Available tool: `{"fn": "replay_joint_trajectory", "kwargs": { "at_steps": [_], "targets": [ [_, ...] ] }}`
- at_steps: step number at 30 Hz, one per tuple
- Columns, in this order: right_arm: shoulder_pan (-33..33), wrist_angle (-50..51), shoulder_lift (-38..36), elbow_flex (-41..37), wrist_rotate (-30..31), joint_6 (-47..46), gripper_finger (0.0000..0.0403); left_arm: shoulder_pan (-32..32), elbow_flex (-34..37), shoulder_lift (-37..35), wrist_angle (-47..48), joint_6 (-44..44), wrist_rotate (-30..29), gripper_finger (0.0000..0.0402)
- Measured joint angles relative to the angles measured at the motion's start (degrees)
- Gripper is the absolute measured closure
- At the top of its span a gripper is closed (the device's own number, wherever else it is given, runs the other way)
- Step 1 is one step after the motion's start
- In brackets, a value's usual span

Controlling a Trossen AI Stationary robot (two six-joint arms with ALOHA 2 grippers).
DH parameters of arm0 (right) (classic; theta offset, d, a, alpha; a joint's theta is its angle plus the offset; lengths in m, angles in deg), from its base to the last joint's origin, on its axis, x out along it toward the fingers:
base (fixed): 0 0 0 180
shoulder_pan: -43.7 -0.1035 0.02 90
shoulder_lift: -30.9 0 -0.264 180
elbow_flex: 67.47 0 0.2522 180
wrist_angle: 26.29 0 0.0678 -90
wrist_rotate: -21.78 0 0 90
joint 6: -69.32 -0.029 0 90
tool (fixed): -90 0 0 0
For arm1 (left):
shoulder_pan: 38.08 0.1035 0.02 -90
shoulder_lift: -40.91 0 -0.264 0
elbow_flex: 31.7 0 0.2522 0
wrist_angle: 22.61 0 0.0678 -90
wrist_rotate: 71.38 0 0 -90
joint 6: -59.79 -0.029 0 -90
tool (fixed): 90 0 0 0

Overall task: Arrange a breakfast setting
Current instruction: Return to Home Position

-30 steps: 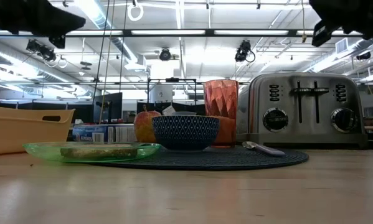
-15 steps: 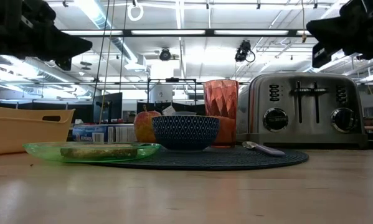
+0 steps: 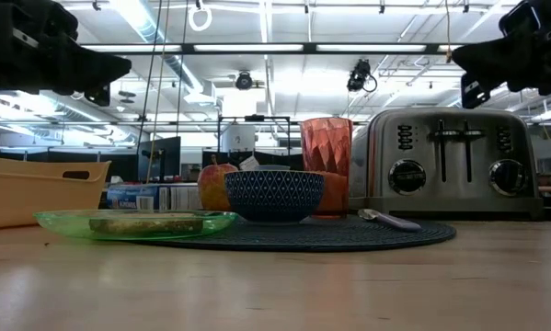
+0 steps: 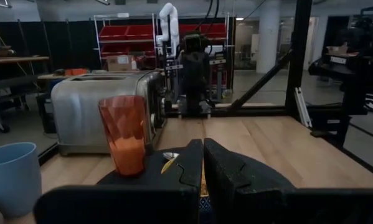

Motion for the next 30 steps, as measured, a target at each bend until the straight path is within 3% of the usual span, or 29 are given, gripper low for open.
{"fn": "replay_joint_trajectory", "kwargs": {
  "at_steps": [15,21,30],
  "targets": [
    [1.51,8.04,0.02,0.0,-0.32,2.0,0.0385,0.44,0.02,-0.02,6.45,2.27,-2.43,0.0379],
    [1.53,8.2,0.02,0.0,5.42,-1.54,0.0385,0.44,0.04,-0.02,6.44,2.01,-3.04,0.0379],
    [1.53,8.92,0.25,0.0,4.55,-1.5,0.0385,0.44,0.04,-0.02,6.02,0.74,-3.05,0.0379]
  ]
}}
